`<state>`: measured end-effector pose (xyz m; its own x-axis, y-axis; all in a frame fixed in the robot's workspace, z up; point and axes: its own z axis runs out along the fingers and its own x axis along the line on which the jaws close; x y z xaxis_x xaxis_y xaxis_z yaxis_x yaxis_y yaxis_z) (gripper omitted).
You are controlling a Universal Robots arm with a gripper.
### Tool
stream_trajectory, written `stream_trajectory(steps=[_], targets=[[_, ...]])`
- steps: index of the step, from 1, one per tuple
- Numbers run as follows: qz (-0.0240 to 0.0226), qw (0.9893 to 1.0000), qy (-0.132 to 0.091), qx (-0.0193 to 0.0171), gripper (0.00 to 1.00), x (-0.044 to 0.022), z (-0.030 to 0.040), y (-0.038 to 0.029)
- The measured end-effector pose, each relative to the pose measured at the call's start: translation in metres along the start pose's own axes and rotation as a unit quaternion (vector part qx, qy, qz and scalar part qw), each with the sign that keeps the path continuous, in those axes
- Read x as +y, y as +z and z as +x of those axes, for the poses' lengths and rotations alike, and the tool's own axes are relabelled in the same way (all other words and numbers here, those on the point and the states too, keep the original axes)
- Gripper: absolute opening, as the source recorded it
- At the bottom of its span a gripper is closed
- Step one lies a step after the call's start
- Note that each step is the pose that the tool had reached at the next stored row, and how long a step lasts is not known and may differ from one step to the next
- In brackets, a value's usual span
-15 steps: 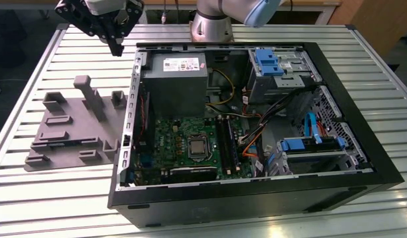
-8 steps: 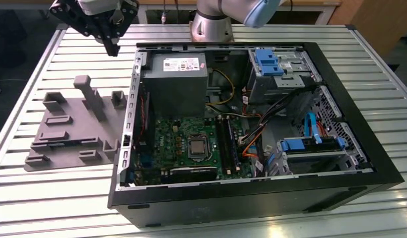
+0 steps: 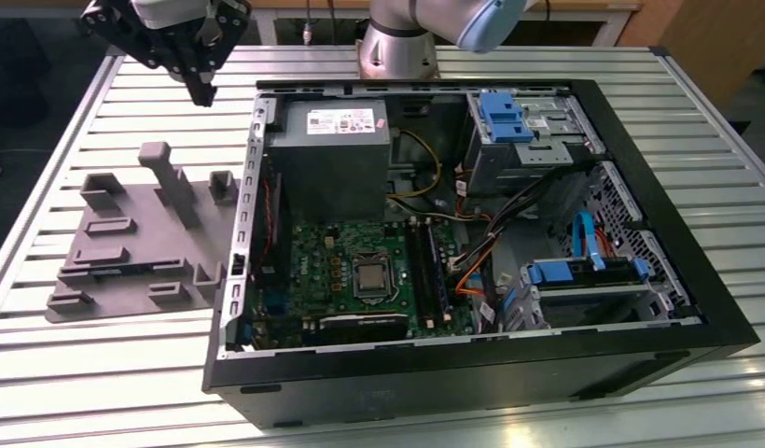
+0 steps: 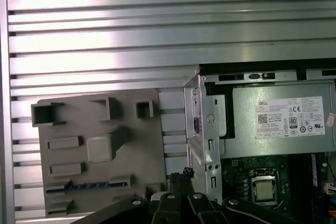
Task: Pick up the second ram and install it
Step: 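Reach for the second ram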
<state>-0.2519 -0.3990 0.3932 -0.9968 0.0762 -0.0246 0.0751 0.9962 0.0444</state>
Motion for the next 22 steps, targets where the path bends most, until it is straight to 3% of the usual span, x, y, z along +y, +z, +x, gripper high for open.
stream_trajectory(steps=[22], targets=[[0.0000, 1.0000, 0.000, 0.0001, 0.11, -0.0018, 0.0222, -0.0006]])
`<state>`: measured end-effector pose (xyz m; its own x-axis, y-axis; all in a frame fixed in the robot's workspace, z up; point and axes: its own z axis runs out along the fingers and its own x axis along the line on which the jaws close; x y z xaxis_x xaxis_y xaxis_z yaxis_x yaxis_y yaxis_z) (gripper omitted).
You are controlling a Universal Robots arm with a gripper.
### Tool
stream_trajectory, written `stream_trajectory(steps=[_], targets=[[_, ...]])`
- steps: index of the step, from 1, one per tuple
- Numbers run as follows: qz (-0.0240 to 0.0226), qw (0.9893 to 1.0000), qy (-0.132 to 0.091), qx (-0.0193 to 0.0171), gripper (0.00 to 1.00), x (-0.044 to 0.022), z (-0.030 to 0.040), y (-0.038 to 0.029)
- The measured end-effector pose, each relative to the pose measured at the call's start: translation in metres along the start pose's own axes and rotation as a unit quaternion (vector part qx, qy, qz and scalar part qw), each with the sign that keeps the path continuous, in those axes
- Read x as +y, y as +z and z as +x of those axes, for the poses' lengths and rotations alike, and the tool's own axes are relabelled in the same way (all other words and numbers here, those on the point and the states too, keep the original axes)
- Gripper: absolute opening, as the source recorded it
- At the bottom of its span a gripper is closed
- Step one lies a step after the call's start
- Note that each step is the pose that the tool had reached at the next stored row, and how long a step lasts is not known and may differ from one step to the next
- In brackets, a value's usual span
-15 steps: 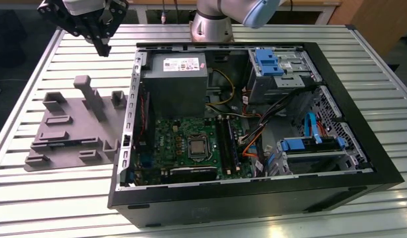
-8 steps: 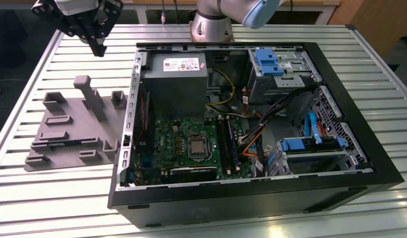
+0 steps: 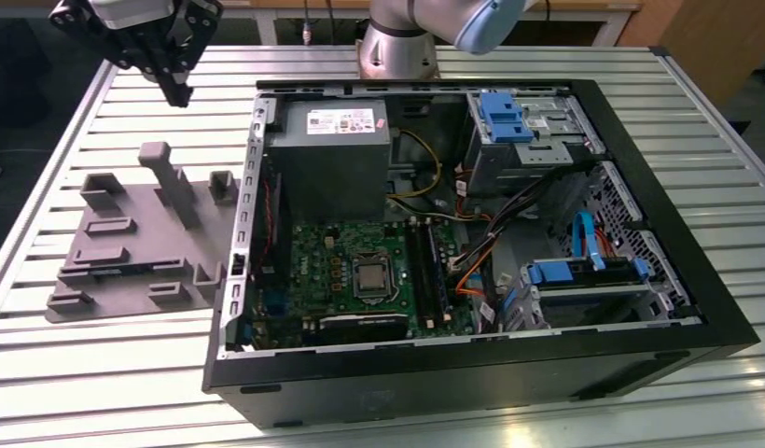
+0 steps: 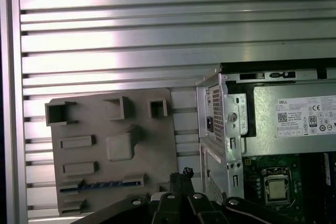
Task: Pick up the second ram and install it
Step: 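Reach for the second ram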
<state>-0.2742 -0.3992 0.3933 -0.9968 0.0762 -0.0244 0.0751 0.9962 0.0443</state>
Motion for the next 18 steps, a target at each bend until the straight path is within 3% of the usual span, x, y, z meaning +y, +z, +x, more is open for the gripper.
stream_trajectory(steps=[18], targets=[[0.0000, 1.0000, 0.000, 0.0000, 0.11, -0.0013, 0.0121, -0.0003]])
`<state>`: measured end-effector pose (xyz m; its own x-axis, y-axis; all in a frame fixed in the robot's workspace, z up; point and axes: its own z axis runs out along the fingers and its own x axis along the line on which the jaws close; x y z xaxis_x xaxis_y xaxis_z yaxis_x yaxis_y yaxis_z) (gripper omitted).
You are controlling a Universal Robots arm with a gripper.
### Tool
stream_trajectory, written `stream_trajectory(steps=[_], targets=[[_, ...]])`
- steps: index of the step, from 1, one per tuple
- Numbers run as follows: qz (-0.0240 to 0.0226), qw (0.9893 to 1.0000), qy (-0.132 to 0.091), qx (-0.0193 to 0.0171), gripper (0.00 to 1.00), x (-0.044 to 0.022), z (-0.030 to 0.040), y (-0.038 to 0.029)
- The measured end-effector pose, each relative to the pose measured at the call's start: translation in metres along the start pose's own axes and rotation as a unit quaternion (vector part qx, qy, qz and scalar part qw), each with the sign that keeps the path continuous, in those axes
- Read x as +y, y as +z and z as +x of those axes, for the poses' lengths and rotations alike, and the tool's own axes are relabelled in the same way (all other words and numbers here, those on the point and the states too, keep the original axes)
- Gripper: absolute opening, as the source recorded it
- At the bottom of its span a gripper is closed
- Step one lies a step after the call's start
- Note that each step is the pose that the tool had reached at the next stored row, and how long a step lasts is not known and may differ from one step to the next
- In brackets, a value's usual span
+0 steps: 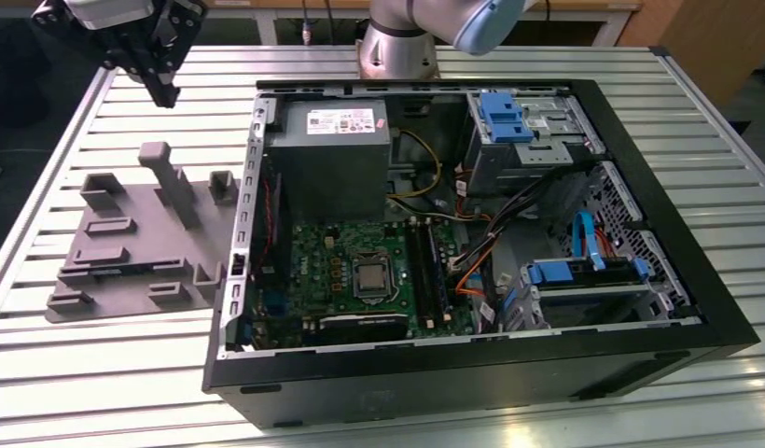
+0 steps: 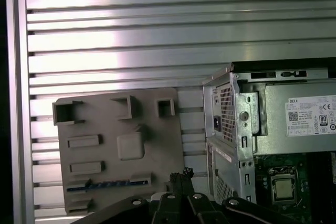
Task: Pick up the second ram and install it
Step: 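Reach for the second ram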
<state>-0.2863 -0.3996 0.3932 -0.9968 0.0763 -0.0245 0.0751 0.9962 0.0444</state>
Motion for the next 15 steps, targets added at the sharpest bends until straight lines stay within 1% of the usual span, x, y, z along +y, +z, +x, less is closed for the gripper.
stream_trajectory(steps=[15], targets=[[0.0000, 1.0000, 0.000, 0.0000, 0.11, -0.0020, 0.0094, -0.0003]])
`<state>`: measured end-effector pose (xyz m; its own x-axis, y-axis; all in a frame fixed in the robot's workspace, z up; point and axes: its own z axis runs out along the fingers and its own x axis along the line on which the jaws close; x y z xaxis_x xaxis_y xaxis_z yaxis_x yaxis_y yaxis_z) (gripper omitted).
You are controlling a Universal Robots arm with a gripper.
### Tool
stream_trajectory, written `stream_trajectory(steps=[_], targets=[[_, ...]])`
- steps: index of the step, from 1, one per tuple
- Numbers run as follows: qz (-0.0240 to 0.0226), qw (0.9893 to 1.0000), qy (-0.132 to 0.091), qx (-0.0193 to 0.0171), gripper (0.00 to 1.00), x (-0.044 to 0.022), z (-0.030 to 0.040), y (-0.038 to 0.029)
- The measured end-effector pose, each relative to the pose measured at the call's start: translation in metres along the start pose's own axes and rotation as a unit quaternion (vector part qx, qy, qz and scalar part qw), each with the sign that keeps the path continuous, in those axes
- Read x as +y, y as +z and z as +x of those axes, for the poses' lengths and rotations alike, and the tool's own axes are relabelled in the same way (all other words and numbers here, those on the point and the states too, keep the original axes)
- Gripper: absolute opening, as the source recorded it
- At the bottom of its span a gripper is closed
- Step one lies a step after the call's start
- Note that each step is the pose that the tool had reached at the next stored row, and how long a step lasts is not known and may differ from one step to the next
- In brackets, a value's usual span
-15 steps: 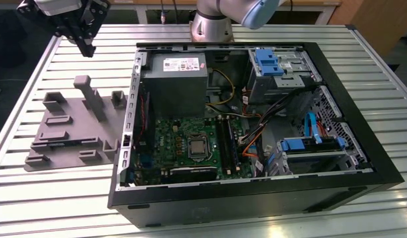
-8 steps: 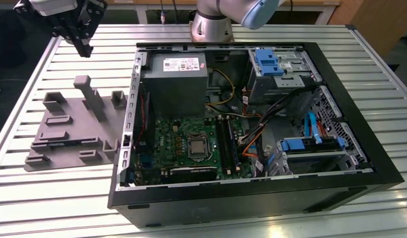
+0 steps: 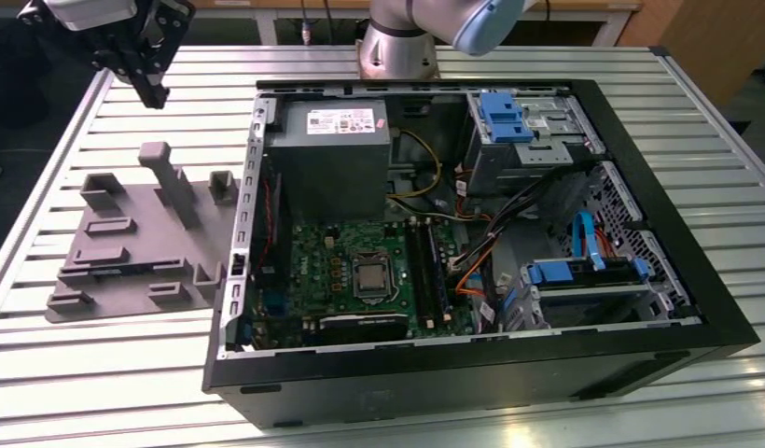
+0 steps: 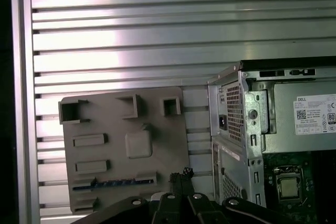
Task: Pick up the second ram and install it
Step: 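Reach for the second ram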
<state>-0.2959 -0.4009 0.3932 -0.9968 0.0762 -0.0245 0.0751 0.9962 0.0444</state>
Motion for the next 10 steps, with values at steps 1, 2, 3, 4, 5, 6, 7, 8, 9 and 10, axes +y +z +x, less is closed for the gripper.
stream_trajectory(steps=[1, 2, 3, 4, 5, 6, 7, 8, 9, 10], targets=[[0.0000, 1.0000, 0.000, 0.0000, 0.11, -0.0001, 0.0008, 0.0000], [0.0000, 1.0000, 0.000, 0.0000, 0.11, -0.0003, 0.0016, -0.0001], [0.0000, 1.0000, 0.000, 0.0000, 0.11, -0.0004, 0.0024, -0.0001], [0.0000, 1.0000, 0.000, 0.0000, 0.11, -0.0006, 0.0033, -0.0001], [0.0000, 1.0000, 0.000, 0.0000, 0.11, -0.0007, 0.0041, -0.0001], [0.0000, 1.0000, 0.000, 0.0000, 0.11, -0.0009, 0.0048, -0.0002], [0.0000, 1.0000, 0.000, 0.0000, 0.11, -0.0011, 0.0053, -0.0002], [0.0000, 1.0000, 0.000, 0.0000, 0.11, -0.0012, 0.0057, -0.0002], [0.0000, 1.0000, 0.000, 0.0000, 0.11, -0.0013, 0.0061, -0.0002], [0.0000, 1.0000, 0.000, 0.0000, 0.11, -0.0015, 0.0067, -0.0002]])
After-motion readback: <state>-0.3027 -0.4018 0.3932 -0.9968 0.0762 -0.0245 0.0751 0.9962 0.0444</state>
